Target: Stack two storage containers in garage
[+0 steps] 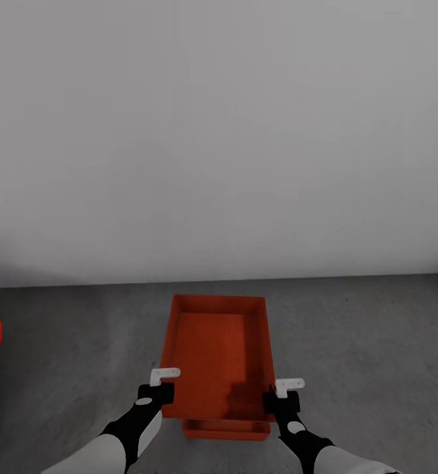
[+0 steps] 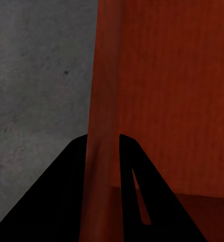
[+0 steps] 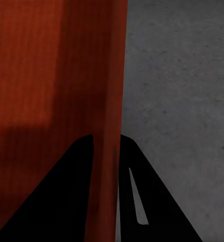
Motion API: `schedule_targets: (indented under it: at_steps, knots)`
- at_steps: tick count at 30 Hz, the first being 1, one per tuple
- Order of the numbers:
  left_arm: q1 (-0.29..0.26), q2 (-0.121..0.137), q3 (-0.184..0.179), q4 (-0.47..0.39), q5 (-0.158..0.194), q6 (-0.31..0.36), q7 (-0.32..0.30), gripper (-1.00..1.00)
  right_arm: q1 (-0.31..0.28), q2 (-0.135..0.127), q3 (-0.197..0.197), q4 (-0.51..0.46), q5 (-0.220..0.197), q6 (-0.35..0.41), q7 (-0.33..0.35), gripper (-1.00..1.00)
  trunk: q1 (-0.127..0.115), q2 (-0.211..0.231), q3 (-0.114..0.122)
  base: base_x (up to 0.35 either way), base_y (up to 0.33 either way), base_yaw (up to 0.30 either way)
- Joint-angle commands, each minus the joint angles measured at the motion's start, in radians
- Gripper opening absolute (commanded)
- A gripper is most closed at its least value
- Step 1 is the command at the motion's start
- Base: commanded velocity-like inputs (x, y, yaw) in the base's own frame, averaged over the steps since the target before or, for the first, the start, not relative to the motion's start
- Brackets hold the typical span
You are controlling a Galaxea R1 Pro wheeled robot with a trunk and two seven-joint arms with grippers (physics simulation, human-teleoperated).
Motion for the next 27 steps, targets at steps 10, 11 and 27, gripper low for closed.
schedule_targets:
  at_steps: [10, 11, 27]
  knots:
    - [0.0, -0.001, 0.016, 0.0, -0.004, -0.002, 0.006, -1.0, -0.001, 0.0, -0.006, 0.003, -0.025, -0.007, -0.005, -1.0, 0.0, -0.001, -0.017, 0.0, 0.0, 0.0]
    - [0.0, -0.001, 0.016, 0.0, -0.004, -0.002, 0.006, -1.0, -0.001, 0.0, -0.006, 0.003, -0.025, -0.007, -0.005, -1.0, 0.0, -0.001, -0.018, 0.0, 0.0, 0.0]
    - [-0.001, -0.001, 0.016, 0.0, -0.004, -0.002, 0.006, -1.0, -0.001, 0.0, -0.006, 0.003, -0.025, -0.007, -0.005, -1.0, 0.0, -0.001, -0.044, 0.0, 0.0, 0.0]
